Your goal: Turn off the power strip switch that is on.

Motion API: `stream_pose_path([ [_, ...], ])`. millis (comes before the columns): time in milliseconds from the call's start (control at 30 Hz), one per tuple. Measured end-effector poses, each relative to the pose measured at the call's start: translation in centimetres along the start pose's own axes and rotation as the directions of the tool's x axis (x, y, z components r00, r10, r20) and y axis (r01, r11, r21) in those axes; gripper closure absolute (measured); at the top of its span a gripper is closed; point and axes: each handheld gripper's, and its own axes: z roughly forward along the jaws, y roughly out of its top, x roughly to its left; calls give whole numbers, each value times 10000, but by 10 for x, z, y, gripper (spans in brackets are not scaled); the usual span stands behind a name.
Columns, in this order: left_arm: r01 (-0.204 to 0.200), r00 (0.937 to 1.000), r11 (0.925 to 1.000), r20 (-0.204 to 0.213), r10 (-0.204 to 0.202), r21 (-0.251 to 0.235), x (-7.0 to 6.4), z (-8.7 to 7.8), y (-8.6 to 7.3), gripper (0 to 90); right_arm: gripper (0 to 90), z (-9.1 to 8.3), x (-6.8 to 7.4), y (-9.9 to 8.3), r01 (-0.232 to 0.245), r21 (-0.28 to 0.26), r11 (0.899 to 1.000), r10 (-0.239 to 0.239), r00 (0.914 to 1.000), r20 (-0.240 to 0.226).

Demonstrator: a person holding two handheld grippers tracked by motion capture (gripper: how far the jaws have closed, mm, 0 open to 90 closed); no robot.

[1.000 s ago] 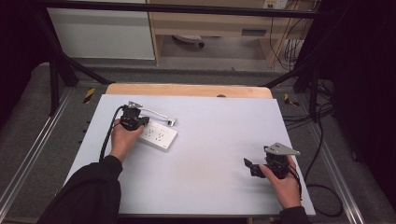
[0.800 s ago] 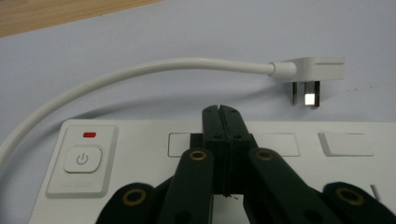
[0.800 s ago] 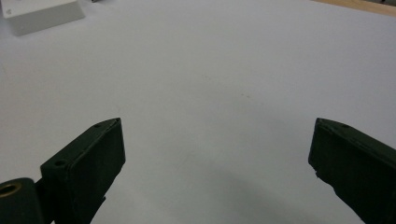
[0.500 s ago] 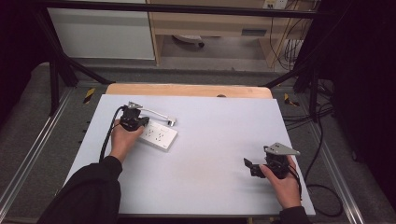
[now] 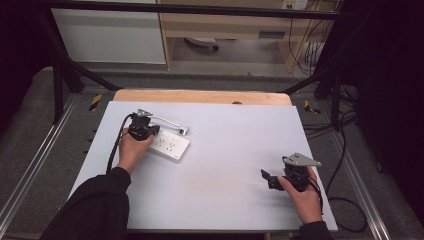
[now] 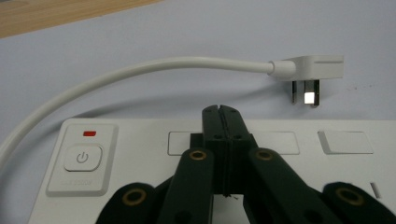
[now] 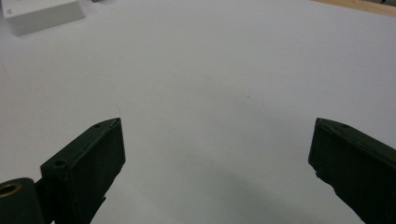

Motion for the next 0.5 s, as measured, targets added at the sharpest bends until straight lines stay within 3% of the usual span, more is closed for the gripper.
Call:
stream_pose_path([
  [233, -209, 9998, 9997, -68, 210, 120, -4, 1, -1, 900, 42, 0, 1, 0, -29, 10, 10000, 29, 10000, -15],
  [500, -57, 10000, 10000, 6, 57, 44, -4, 1, -1, 900, 42, 0, 0, 0, 2, 5, 10000, -2, 10000, 4],
])
